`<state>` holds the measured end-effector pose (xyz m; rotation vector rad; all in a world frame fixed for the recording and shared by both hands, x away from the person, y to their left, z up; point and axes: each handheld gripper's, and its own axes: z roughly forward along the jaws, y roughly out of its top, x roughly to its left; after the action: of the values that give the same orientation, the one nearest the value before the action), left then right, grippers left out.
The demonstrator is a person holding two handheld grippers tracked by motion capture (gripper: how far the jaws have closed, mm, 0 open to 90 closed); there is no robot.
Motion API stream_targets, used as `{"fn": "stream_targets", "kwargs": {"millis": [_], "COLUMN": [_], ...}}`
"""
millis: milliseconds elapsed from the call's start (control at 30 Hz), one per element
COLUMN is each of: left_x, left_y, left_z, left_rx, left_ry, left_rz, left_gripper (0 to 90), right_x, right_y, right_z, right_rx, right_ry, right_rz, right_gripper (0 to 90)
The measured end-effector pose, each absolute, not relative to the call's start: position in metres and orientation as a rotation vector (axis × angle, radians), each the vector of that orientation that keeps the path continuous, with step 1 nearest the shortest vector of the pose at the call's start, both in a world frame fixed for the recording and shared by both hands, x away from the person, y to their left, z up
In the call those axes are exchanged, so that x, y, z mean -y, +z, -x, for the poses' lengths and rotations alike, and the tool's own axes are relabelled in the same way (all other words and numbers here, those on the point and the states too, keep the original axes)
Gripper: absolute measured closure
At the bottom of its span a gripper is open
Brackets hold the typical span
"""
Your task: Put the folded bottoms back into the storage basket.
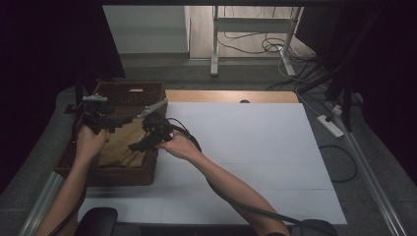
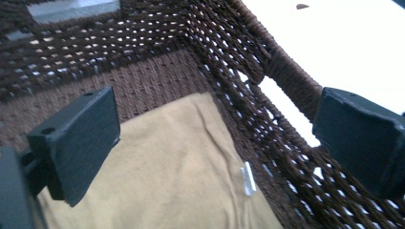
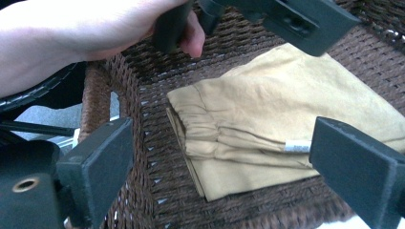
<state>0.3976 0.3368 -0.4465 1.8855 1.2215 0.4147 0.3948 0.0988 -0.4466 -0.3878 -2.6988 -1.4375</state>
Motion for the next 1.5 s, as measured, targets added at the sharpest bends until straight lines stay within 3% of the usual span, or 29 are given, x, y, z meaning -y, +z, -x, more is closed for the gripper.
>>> {"fn": "stream_targets", "kwargs": {"millis": [400, 1500], "left_x": [-0.328, -0.304], "left_y": [-0.448, -0.435], "left_z": [-0.382, -0.338], "left_rx": [-1.179, -1.192], "left_ry": [0.423, 0.392], "left_rz": [-1.932, -1.907], "left_gripper": [1.9, 0.0], "right_x": [-0.074, 0.007], "right_y": [-0.452, -0.458], "right_z": [-0.394, -0.378], "right_rx": [2.737, 2.752], "right_ry": [-1.402, -1.384], "right_rz": [0.451, 0.537], "right_gripper": [3.7, 3.2]}}
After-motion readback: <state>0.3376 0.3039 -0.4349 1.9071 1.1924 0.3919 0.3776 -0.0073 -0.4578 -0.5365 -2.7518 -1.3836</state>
